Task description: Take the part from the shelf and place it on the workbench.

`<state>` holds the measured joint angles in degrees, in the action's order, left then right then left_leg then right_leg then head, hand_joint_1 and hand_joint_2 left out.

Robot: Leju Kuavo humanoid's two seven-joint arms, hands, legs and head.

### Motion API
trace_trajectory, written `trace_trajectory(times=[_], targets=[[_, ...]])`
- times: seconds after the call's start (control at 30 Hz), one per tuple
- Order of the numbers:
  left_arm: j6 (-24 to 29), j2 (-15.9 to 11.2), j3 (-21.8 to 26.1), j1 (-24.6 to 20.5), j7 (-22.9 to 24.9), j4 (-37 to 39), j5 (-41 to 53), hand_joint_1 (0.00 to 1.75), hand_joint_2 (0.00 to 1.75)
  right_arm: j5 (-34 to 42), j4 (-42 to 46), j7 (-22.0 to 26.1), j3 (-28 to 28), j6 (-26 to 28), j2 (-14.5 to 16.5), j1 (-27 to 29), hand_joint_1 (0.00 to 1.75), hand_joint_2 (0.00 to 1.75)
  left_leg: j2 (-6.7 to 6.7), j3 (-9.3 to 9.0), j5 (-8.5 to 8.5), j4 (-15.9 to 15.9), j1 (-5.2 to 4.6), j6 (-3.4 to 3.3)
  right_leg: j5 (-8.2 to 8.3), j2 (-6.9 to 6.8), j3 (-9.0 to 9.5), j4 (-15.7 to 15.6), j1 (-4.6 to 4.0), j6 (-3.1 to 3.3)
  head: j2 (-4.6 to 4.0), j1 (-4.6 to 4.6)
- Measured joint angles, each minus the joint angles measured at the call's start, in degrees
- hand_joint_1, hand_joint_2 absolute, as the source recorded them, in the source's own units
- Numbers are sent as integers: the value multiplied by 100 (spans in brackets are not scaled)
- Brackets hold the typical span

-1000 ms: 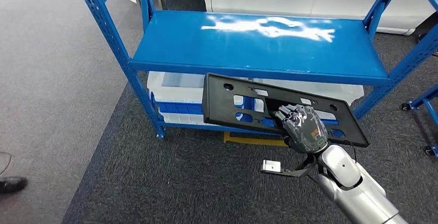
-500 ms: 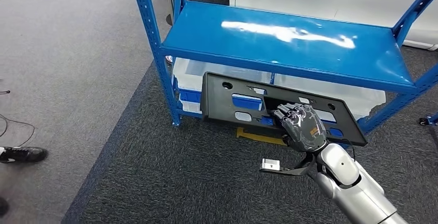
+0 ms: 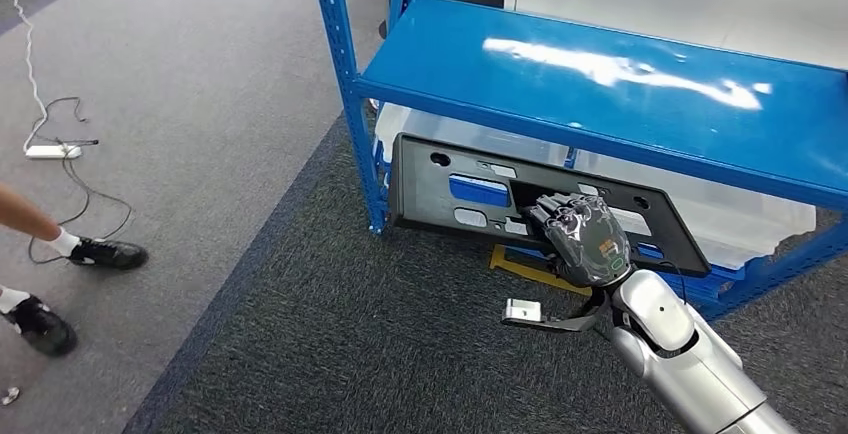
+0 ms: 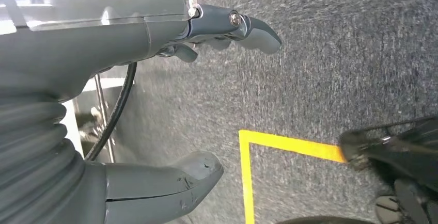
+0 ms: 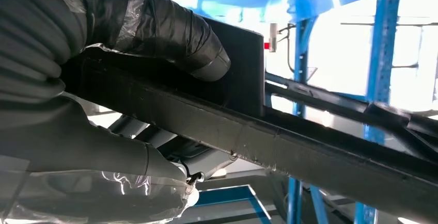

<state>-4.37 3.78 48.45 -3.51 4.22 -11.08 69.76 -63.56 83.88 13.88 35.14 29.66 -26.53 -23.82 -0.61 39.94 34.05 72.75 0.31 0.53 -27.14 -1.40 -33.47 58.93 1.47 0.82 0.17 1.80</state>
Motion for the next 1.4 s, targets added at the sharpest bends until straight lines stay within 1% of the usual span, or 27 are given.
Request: trace_trajectory(times=[0.03, 0.07, 0.1, 0.17, 0.23, 0.27, 0.37, 0.43, 0.5, 0.57, 0.6, 0.63, 0.67, 0.73, 0.8, 0.87, 0.9, 0.93, 1.0, 1.03, 1.1, 1.13, 1.17, 1.23, 1.3, 1.37, 1.4], targets=[[0, 0, 1, 1, 1, 0, -1, 0, 175, 0, -1, 1, 1, -2, 0, 1, 175, 175, 18, 90, 16, 178, 11, 16, -4, -72, 0, 1, -5, 0, 1, 0], [0, -1, 2, 4, 1, 0, -1, 0, 175, 0, -1, 2, 3, -4, 0, 0, 175, 175, 34, 66, -85, 126, 18, 20, -8, -140, 7, 2, -8, -3, 1, 1], [0, -2, 2, 8, 2, 0, -2, 0, 175, 1, -1, 3, 4, -6, 0, -2, 175, 175, 67, -74, -281, -155, 21, 13, -16, -205, 20, 2, -11, -9, 1, 1], [1, -10, 3, 6, 2, 0, -2, 0, 175, 2, 1, 3, 5, -10, 0, -11, 175, 175, 268, -482, -658, -966, -4, -37, -37, -319, 52, 4, -26, -33, 1, 0], [1, -20, 5, -6, 3, 0, -4, 0, 175, 2, 1, 1, 5, -13, 0, -19, 175, 175, 450, -692, -769, -1405, -55, -87, -52, -400, 59, 11, -56, -65, 1, -2], [0, -25, 7, -10, 4, 0, -6, 0, 175, 1, 1, 1, 7, -15, 2, -21, 175, 175, 452, -694, -757, -1440, -75, -104, -54, -442, 55, 14, -70, -81, 1, -4], [0, -35, 26, 5, 15, 0, -10, 0, 175, -8, 1, 0, 26, -24, 33, -38, 175, 175, 281, -671, -809, -1498, -69, -181, -65, -552, 69, 11, -66, -153, 1, -7], [-3, -41, 54, 8, 27, 0, -14, 0, 175, -28, 1, -7, 57, -28, 63, -56, 175, 175, 165, -687, -868, -1562, -37, -254, -256, -293, -8, 233, -36, -194, 0, -8], [-6, -43, 77, -1, 41, 0, -15, 0, 175, -52, -9, -23, 85, -33, 76, -55, 175, 175, 45, -681, -900, -1583, -25, -299, -633, 38, -292, 879, -16, -203, 0, -10], [-7, -44, 92, -6, 53, 0, -16, 0, 175, -77, -29, -34, 113, -37, 84, -45, 175, 175, -100, -665, -908, -1570, -29, -310, -858, 120, -593, 1516, -15, -214, 1, -10], [-7, -44, 99, -5, 60, 0, -17, 0, 175, -87, -40, -38, 131, -38, 91, -42, 175, 175, -177, -661, -907, -1555, -30, -309, -815, 129, -636, 1594, -14, -217, 1, -10], [-7, -45, 104, -3, 68, 0, -17, 0, 175, -97, -48, -43, 150, -39, 100, -42, 175, 175, -256, -658, -902, -1533, -27, -301, -667, 141, -577, 1461, -9, -218, 1, -10], [-7, -45, 107, -3, 77, 0, -17, 0, 175, -106, -54, -49, 164, -39, 110, -47, 175, 175, -334, -655, -892, -1502, -22, -287, -447, 192, -430, 1146, 2, -215, 1, -10], [-7, -46, 111, -9, 93, 0, -16, 0, 175, -119, -57, -61, 178, -37, 127, -58, 175, 175, -482, -607, -859, -1406, -19, -235, -156, 466, -127, 476, 39, -200, 1, -9], [-7, -54, 113, -10, 103, 0, -10, 0, 175, -142, -63, -83, 189, -25, 136, -51, 175, 175, -619, -517, -862, -1345, -11, -165, -127, 638, -28, 211, 41, -180, 1, -9], [-9, -65, 113, 6, 109, 0, 1, 0, 175, -172, -64, -109, 204, -9, 138, -32, 175, 175, -746, -449, -891, -1343, 9, -97, -116, 520, -34, 181, 35, -133, 1, -9], [-11, -64, 113, 19, 111, 0, 9, 0, 175, -185, -62, -120, 212, -2, 139, -24, 175, 175, -700, -420, -869, -1309, 5, -67, -103, 447, -24, 157, 42, -98, 0, -6], [-14, -63, 112, 25, 113, 0, 21, 0, 175, -193, -55, -128, 217, 9, 138, -14, 175, 175, -566, -362, -792, -1188, 1, -38, -88, 368, -9, 129, 48, -61, 0, 5], [-24, -62, 112, 20, 93, 0, 61, 0, 175, -207, -39, -155, 221, 41, 125, 31, 175, 175, -173, -102, -471, -612, -5, 16, -84, 199, 13, 102, 25, -9, -1, 27], [-28, -63, 112, 12, 78, 0, 82, 0, 175, -212, -32, -169, 222, 63, 109, 69, 175, 175, -50, 76, -290, -223, 7, 39, -89, 107, 14, 103, 6, 9, 0, 36], [-36, -64, 110, 9, 48, 0, 105, 0, 175, -221, -18, -186, 222, 99, 63, 158, 175, 175, 29, 281, -146, 251, 27, 59, -103, -74, 16, 110, -22, 27, 0, 35], [-37, -64, 110, 18, 41, 0, 109, 0, 175, -222, -3, -190, 222, 114, 41, 195, 175, 175, 44, 231, -228, 185, 32, 55, -109, -152, 19, 112, -31, 29, 1, 36], [-37, -66, 110, 27, 34, 0, 111, 0, 175, -223, 17, -192, 222, 123, 22, 220, 175, 175, 70, 66, -397, -101, 30, 36, -115, -220, 26, 112, -39, 26, 1, 36], [-38, -77, 110, 29, 23, 0, 114, 0, 175, -223, 64, -200, 222, 135, -11, 236, 175, 175, 275, -381, -700, -924, -21, -49, -129, -339, 46, 109, -62, 10, 1, 36], [-51, -91, 110, 11, 11, 0, 121, 0, 175, -218, 100, -205, 222, 146, -49, 243, 175, 175, 434, -602, -781, -1364, -90, -143, -133, -454, 57, 98, -84, -26, 1, 34], [-89, -108, 109, 15, 1, 0, 134, 0, 175, -204, 137, -197, 221, 153, -79, 260, 175, 175, 356, -608, -794, -1419, -113, -204, -128, -564, 79, 70, -91, -74, 0, 34], [-110, -116, 108, 25, -9, 0, 143, 0, 175, -197, 160, -190, 220, 154, -93, 270, 175, 175, 296, -625, -825, -1463, -99, -227, -149, -530, 95, 75, -81, -102, 0, 32]])
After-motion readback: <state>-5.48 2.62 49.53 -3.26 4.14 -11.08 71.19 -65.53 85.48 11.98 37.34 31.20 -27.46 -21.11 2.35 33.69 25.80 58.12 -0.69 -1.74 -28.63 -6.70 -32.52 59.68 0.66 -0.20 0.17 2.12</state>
